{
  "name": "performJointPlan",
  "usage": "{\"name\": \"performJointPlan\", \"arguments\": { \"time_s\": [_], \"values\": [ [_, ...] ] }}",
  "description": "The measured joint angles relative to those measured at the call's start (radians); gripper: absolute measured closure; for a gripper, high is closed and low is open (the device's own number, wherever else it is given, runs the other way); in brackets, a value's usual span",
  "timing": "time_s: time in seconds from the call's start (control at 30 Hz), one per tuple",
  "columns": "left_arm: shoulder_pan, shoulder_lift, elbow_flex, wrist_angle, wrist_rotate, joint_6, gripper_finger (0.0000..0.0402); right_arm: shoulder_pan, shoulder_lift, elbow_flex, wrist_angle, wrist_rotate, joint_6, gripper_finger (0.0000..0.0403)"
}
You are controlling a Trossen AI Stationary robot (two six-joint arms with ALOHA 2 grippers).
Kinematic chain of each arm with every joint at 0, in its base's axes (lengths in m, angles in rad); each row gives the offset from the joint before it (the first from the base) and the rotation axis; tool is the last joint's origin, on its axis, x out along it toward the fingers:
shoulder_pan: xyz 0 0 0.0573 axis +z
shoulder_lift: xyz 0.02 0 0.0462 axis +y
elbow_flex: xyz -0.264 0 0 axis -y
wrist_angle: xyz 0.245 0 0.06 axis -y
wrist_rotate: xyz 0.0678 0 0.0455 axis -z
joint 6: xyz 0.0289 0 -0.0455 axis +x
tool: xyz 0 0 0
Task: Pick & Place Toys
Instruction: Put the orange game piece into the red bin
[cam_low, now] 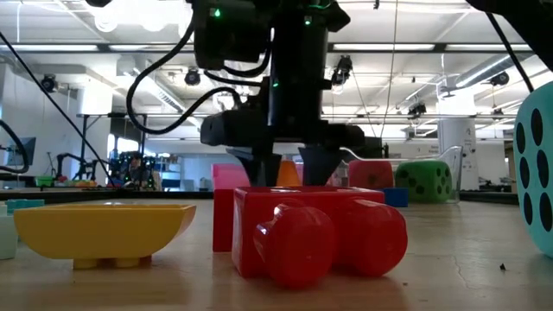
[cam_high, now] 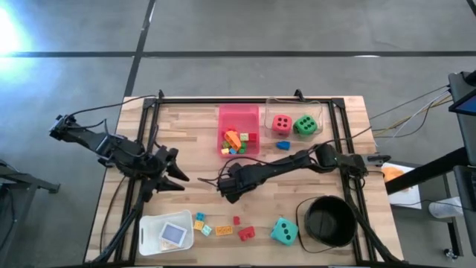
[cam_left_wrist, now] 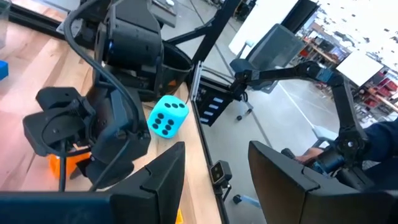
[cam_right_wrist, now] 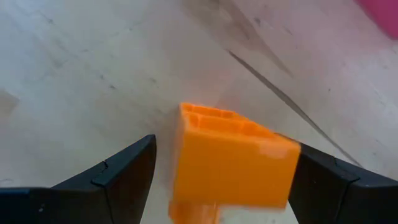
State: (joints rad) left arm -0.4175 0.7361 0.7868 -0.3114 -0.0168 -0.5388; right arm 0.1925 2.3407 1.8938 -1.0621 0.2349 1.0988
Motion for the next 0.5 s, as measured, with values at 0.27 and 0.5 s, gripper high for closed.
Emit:
{"name": "performJointPlan", "arguments": {
  "time_s": [0.27,0.5],
  "values": [
    [0.000,0.000,0.000,-0.041,0.002,-0.001,0.0221,-0.001,0.001,0.000,-0.002,-0.001,-0.002,0.0099],
    [0.000,0.000,0.000,-0.046,0.002,-0.011,0.0221,-0.001,0.001,0.000,-0.004,-0.009,0.012,0.0158]
  ]
}}
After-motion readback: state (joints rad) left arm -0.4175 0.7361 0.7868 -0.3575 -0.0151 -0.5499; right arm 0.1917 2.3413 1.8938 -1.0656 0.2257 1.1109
